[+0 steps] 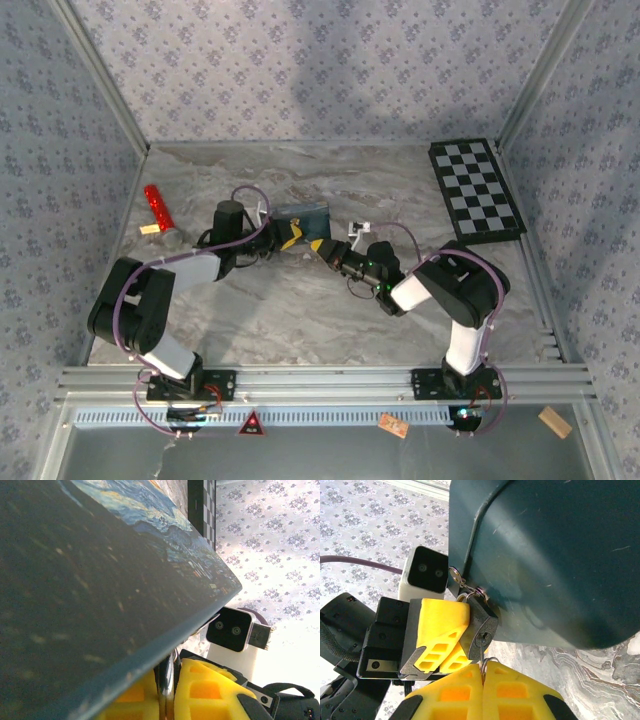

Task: Unlock the padlock with the key

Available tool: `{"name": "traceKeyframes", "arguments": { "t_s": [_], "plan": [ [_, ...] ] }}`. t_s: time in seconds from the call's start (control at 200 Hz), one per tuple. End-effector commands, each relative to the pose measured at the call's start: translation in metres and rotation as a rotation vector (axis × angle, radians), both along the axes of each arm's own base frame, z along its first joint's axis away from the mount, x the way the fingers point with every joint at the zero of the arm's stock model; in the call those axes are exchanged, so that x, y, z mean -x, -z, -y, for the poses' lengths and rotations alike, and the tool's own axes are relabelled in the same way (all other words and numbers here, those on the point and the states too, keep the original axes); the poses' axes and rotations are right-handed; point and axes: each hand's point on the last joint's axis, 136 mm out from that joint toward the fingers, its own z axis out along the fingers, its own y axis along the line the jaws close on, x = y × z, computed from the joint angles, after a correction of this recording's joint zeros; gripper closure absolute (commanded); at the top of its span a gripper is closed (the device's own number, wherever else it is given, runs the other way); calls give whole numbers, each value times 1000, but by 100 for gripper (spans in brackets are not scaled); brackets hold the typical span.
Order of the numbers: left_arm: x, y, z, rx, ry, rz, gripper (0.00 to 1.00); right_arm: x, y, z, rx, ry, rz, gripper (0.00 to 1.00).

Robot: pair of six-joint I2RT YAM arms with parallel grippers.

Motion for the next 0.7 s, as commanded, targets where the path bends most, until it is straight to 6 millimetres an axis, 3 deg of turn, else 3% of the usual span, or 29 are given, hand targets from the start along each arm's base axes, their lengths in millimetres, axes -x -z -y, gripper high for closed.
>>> {"name": "traceKeyframes", "arguments": {
  "t_s": [0.0,0.175,0.695],
  "plan": [
    [-5,-30,8,60,42,113,100,-1,-16,-6,-26,-13,58,100],
    [-4,-33,10,67,46,116,100,-2,-12,-7,-21,-13,53,100],
    [4,-40,21,129,80,110,100,-3,-33,-13,-53,-35,96,100]
  ]
}}
